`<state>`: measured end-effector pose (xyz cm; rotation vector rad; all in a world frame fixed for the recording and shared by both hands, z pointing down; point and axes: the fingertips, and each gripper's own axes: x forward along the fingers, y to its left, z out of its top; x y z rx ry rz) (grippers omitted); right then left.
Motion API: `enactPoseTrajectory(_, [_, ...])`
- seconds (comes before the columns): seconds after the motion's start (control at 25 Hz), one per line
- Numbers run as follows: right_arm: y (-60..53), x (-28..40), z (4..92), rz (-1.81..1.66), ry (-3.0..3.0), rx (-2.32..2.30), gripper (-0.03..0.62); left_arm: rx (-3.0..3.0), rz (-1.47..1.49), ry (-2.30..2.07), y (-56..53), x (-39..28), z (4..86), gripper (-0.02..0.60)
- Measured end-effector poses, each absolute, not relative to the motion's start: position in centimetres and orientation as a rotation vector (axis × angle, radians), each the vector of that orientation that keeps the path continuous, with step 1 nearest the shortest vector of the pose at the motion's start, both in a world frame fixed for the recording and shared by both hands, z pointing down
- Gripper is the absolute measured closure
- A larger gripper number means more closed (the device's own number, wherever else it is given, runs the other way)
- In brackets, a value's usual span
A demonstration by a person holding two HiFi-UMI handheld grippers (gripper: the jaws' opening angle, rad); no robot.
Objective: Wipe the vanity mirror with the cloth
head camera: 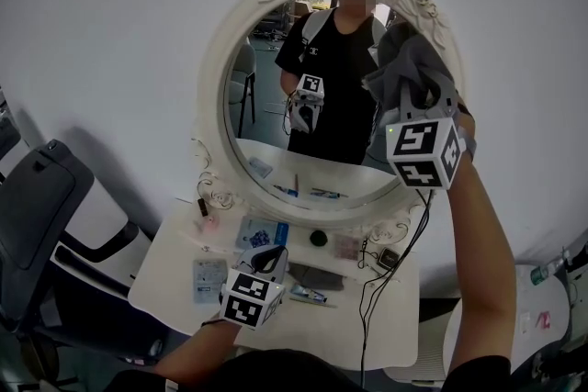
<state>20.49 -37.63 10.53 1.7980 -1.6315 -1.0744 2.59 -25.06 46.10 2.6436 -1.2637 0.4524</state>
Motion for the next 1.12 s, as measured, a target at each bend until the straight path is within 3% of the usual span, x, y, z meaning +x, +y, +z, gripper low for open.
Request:
enactPoseTrajectory(0.48, [-38.2, 24.1, 14.0, -0.887, -1.621, 1.894, 0.553, 2.652, 0.475, -1.226, -25.2, 3.5, 46.8, 0.575])
enactPoseTrajectory(1.12, [-37.8, 28.2, 27.0, -0.54, -1.62, 1.788, 0.554, 2.68, 0.51, -1.165, -24.8, 5.3, 47.1, 0.575])
